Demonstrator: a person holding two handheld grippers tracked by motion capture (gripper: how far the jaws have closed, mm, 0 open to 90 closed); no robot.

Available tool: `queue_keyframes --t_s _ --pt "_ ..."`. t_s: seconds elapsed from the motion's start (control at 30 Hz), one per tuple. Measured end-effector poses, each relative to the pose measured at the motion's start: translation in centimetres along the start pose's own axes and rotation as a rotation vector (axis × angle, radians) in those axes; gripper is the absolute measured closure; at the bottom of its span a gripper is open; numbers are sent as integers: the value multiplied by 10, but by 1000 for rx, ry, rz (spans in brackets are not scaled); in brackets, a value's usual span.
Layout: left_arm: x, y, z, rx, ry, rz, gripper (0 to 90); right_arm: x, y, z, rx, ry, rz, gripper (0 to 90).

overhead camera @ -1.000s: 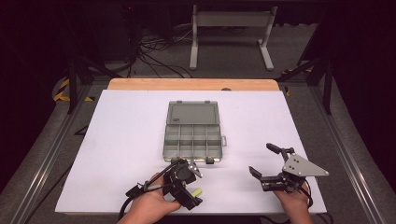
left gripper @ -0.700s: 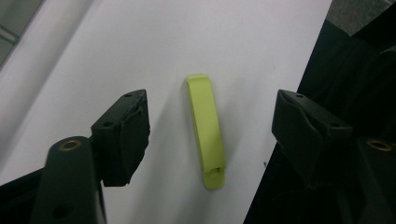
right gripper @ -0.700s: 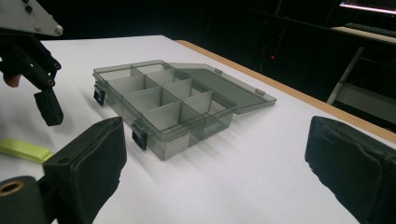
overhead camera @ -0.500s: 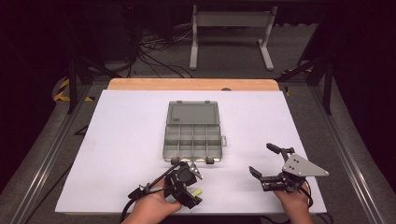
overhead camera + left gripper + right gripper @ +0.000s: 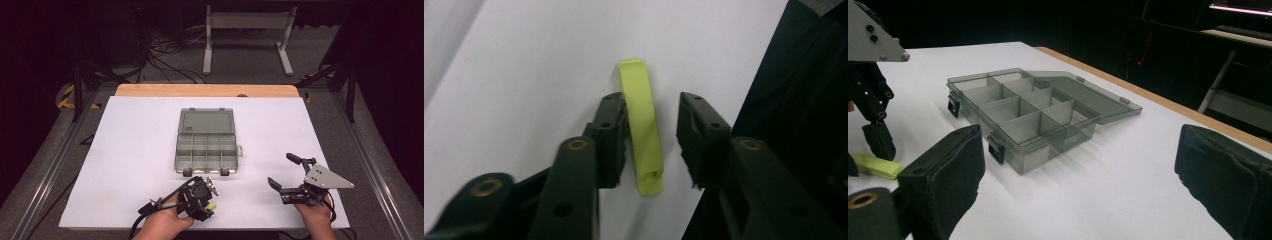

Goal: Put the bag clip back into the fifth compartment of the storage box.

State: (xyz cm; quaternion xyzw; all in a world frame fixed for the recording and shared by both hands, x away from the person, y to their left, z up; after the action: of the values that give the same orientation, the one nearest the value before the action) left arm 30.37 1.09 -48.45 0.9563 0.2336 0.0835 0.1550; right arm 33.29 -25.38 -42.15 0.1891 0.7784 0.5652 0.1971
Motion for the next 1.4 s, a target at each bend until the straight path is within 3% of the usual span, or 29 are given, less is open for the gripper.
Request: queue_keyframes --t_s 0.07,0.2,0.8,1.4 --pt "1 0 1 8 11 -12 772 0 0 0 0 7 2 66" --pt "0 1 0 13 32 -21 778 -1 2 -2 -16 8 -1 66" --pt "10 4 -35 -47 6 -14 781 -2 -1 2 -2 -7 15 66" --pt "29 3 -67 -145 20 -71 780 -2 -2 3 4 -18 28 67"
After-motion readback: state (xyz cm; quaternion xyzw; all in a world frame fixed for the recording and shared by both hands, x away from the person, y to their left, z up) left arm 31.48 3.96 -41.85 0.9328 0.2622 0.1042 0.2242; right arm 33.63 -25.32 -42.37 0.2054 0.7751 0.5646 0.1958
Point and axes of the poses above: each handheld gripper's, and its own axes: z roughly forward along the jaws, y roughly out of its top, x roughly to its left, the point moved 6 cm from there along z, roughly forward along the jaws, and after that the axes turned 14 degrees about y, right-handed, at the moved point
